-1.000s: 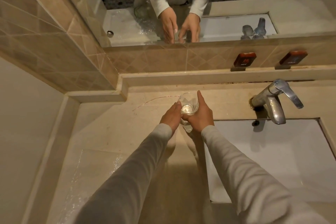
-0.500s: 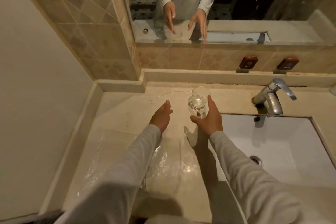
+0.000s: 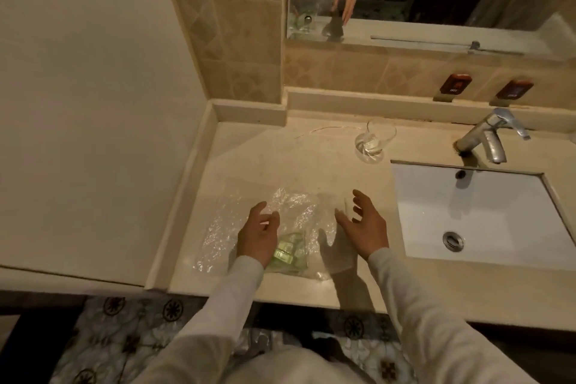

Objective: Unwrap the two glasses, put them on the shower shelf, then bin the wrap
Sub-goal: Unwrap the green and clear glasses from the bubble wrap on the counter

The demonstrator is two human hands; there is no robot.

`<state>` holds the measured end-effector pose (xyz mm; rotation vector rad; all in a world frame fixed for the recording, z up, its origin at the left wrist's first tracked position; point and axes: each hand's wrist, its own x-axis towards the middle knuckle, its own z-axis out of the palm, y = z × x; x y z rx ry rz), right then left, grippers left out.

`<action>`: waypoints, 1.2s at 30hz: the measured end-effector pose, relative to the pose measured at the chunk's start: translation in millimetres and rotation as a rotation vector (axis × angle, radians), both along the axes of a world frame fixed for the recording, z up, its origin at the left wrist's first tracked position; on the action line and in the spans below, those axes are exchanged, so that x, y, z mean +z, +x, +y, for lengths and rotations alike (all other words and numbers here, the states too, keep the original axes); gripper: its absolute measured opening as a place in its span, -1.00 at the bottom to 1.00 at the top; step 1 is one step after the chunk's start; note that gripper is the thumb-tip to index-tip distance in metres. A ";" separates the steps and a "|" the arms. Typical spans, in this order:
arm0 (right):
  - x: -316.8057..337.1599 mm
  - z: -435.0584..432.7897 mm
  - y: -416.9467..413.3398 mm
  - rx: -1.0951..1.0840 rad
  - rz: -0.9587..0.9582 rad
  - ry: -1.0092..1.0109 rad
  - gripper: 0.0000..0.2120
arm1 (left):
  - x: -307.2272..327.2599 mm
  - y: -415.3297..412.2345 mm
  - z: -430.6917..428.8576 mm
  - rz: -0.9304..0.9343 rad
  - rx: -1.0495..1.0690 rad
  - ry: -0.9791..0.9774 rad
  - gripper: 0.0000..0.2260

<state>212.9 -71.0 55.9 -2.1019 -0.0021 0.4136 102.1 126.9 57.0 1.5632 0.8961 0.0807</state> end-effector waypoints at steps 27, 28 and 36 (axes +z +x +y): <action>-33.1 -41.0 -28.5 0.070 0.160 0.068 -0.74 | -74.4 -23.7 -54.1 0.274 0.022 0.105 -0.54; -32.8 -43.8 -26.8 0.045 0.153 0.072 -0.76 | -74.5 -24.7 -54.8 0.260 0.040 0.131 -0.57; -24.0 -61.3 -26.2 -0.044 0.164 0.100 -0.82 | -71.1 -32.5 -65.4 0.213 -0.064 0.124 -0.59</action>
